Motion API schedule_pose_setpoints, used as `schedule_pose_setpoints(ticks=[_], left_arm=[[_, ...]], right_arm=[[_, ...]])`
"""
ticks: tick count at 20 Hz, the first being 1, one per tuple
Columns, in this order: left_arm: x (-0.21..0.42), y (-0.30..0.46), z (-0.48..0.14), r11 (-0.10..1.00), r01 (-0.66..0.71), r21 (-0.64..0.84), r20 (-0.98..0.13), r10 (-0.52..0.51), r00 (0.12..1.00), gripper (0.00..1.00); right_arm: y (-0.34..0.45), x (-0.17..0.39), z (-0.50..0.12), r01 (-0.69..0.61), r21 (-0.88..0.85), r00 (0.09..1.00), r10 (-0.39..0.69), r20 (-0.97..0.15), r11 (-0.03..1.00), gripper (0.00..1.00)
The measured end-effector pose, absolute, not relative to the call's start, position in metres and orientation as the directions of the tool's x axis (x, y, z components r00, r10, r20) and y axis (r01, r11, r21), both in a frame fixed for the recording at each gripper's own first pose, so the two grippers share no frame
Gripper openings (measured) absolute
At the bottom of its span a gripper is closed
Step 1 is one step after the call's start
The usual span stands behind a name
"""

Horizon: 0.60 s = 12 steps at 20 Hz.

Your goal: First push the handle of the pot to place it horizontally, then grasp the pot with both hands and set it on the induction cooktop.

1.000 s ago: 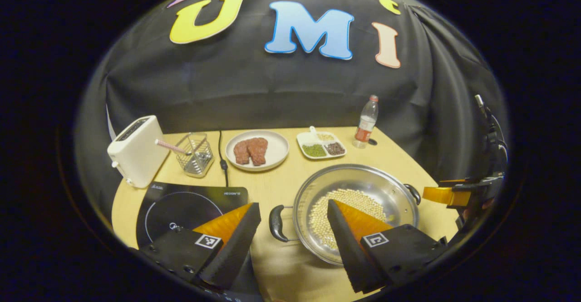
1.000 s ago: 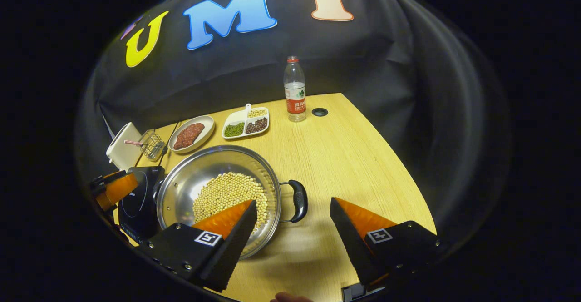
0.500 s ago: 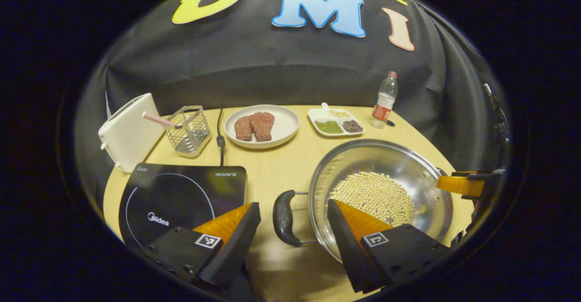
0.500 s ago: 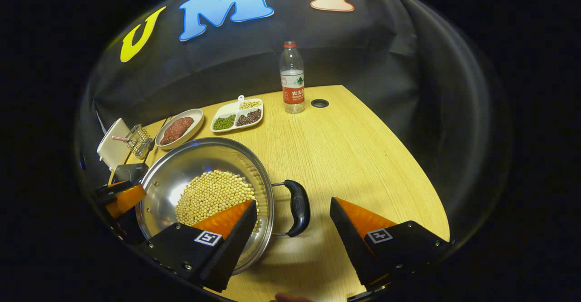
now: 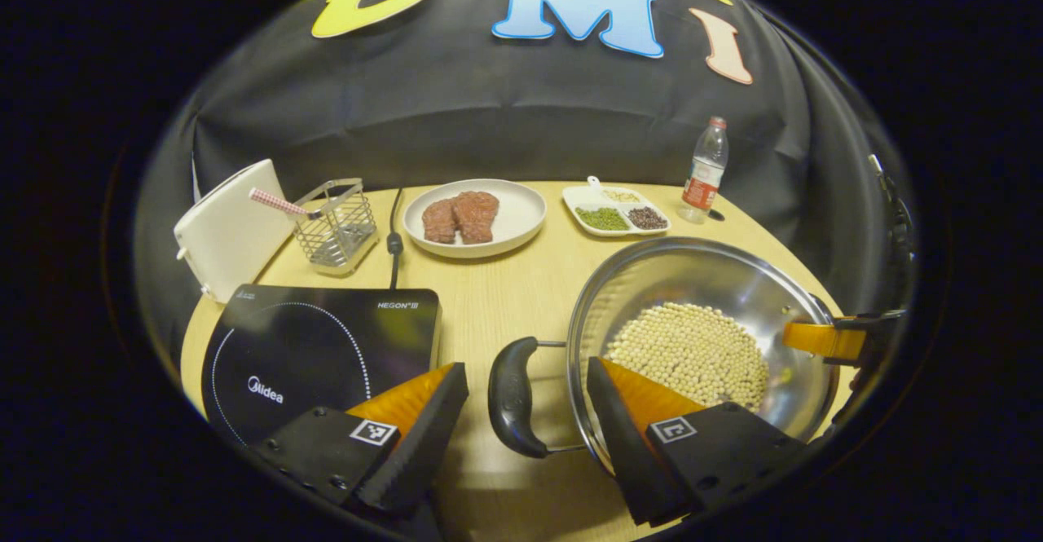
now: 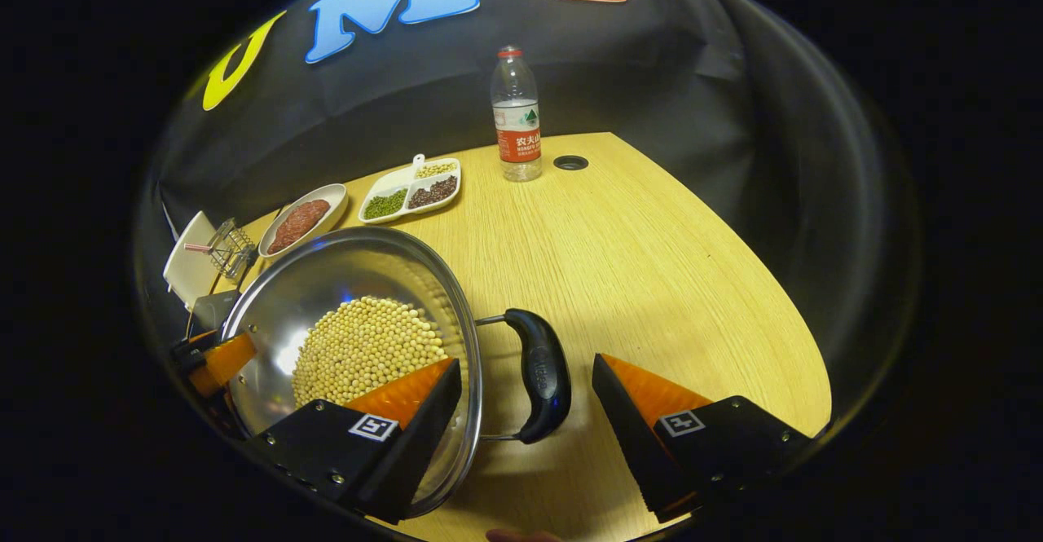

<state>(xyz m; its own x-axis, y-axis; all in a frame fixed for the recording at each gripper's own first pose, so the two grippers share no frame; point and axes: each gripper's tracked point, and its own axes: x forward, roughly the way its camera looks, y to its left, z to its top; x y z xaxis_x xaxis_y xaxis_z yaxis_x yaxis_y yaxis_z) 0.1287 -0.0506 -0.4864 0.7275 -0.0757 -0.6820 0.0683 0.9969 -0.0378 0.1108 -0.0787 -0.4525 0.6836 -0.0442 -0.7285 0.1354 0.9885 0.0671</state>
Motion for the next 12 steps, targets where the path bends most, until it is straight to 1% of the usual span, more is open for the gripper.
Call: schedule_pose_setpoints(ticks=[1,2,5,6,8,9,10,11,12], left_arm=[[0.129,-0.051,-0.487,0.997,0.070,-0.034,-0.677,-0.074,0.732,0.99],[0.128,-0.051,-0.490,0.997,0.071,-0.028,-0.677,-0.071,0.733,0.94],[0.127,-0.054,-0.491,0.996,0.084,-0.019,-0.674,-0.075,0.735,0.97],[0.128,-0.056,-0.490,0.996,0.091,-0.025,-0.670,-0.084,0.737,0.93],[0.128,-0.058,-0.493,0.995,0.098,-0.010,-0.669,-0.080,0.739,0.79],[0.130,-0.058,-0.493,0.995,0.101,-0.002,-0.668,-0.077,0.740,0.78],[0.130,-0.058,-0.495,0.995,0.100,0.002,-0.667,-0.074,0.741,0.75],[0.130,-0.059,-0.495,0.995,0.096,-0.004,-0.666,-0.074,0.743,0.78],[0.129,-0.058,-0.495,0.996,0.093,-0.008,-0.665,-0.075,0.743,0.81]], right_arm=[[-0.078,0.112,-0.455,0.138,0.069,0.685,-0.045,-0.727,0.988,1.00],[-0.078,0.113,-0.459,0.143,0.066,0.682,-0.050,-0.729,0.988,1.00],[-0.075,0.115,-0.464,0.136,0.055,0.684,-0.054,-0.728,0.989,1.00],[-0.072,0.116,-0.466,0.129,0.059,0.685,-0.046,-0.727,0.990,0.99],[-0.067,0.116,-0.468,0.128,0.066,0.682,-0.040,-0.731,0.990,0.85],[-0.062,0.116,-0.472,0.116,0.072,0.675,-0.026,-0.737,0.991,0.82],[-0.061,0.114,-0.470,0.122,0.079,0.675,-0.025,-0.738,0.989,0.81],[-0.059,0.115,-0.469,0.125,0.086,0.675,-0.021,-0.738,0.988,0.77],[-0.060,0.115,-0.472,0.136,0.105,0.676,-0.015,-0.737,0.985,0.76]])
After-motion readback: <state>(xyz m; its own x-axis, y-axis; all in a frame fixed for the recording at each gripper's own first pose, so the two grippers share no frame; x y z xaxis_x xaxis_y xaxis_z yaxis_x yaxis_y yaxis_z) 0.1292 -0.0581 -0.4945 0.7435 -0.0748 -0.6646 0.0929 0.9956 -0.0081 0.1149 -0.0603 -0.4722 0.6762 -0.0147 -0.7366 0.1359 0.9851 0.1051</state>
